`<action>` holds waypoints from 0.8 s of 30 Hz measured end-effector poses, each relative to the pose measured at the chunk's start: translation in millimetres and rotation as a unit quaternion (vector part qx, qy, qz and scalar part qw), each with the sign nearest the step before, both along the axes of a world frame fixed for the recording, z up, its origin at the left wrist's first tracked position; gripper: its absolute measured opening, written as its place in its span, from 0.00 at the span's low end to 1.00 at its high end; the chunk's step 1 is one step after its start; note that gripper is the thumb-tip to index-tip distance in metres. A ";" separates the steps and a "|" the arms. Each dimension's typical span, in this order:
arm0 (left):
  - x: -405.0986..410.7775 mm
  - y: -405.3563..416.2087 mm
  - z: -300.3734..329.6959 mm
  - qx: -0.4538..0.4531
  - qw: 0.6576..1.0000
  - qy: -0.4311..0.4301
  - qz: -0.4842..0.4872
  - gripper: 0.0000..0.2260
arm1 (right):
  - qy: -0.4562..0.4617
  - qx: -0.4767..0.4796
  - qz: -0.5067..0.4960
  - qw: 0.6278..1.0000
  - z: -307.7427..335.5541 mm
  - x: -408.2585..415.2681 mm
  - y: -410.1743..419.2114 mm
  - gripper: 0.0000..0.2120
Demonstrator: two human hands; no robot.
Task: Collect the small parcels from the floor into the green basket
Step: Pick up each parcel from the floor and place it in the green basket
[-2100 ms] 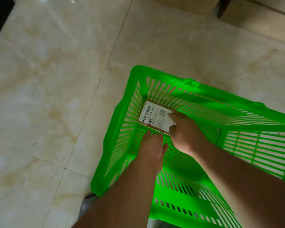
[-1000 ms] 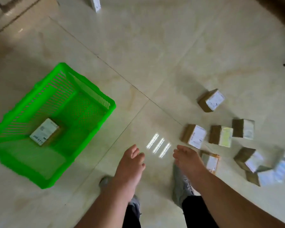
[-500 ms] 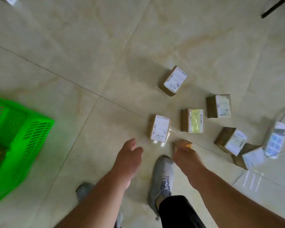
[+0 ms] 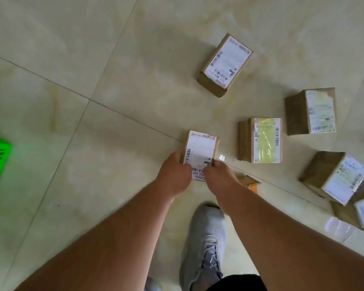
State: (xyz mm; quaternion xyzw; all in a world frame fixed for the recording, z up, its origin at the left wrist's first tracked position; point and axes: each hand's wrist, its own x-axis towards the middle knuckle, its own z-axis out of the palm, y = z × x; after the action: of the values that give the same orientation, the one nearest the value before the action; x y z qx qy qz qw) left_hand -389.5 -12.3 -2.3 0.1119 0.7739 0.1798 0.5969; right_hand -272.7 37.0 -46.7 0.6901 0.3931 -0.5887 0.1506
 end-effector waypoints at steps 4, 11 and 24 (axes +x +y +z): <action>-5.0 -18.1 -5.8 0.009 0.999 -0.025 0.038 0.21 | 0.013 0.029 0.012 0.999 10.9 -4.2 -5.7 0.23; -46.9 -81.2 95.3 0.017 0.989 -0.025 0.148 0.21 | 0.051 0.032 0.192 0.980 126.7 -65.5 -31.4 0.22; -176.1 -247.1 289.3 0.052 0.944 0.023 0.325 0.18 | 0.117 0.011 0.411 0.904 326.8 -239.1 -156.4 0.24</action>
State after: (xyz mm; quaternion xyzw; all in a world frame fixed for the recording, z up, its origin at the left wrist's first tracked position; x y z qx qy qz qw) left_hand -565.6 -259.4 287.0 -0.1107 0.7713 0.4016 0.4812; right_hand -511.8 -119.4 280.1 0.3952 0.6631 -0.5464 0.3250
